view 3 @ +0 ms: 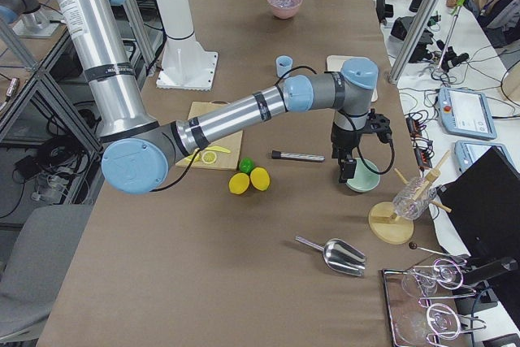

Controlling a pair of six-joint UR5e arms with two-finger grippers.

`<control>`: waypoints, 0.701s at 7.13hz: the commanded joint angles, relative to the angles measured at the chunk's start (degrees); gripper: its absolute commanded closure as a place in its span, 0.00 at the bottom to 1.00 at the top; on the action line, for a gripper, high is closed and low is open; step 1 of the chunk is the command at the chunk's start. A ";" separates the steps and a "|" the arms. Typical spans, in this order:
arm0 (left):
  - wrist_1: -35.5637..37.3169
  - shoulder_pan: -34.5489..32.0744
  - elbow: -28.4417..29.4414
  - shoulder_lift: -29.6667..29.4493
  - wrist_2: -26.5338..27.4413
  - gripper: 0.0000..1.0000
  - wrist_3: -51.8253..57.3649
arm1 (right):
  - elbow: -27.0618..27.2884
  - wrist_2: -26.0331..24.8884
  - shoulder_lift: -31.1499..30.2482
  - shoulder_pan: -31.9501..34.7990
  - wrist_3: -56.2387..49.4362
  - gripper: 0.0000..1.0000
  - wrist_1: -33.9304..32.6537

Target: Mash ice and strawberries in cup

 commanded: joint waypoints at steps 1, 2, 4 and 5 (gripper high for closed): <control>-2.25 -0.84 5.60 -0.63 -0.13 0.03 1.16 | -1.91 -0.09 -0.72 -2.56 0.45 0.00 1.57; -5.93 -0.67 7.55 -0.47 -0.13 0.03 1.25 | -3.14 -0.09 -2.12 -2.67 0.20 0.00 4.02; -8.50 0.03 8.18 1.11 0.13 0.03 1.25 | -3.41 0.35 -5.11 -1.54 0.28 0.00 7.10; -12.60 1.00 9.58 2.42 0.39 0.03 0.82 | -3.33 1.75 -5.55 0.13 -0.07 0.00 7.29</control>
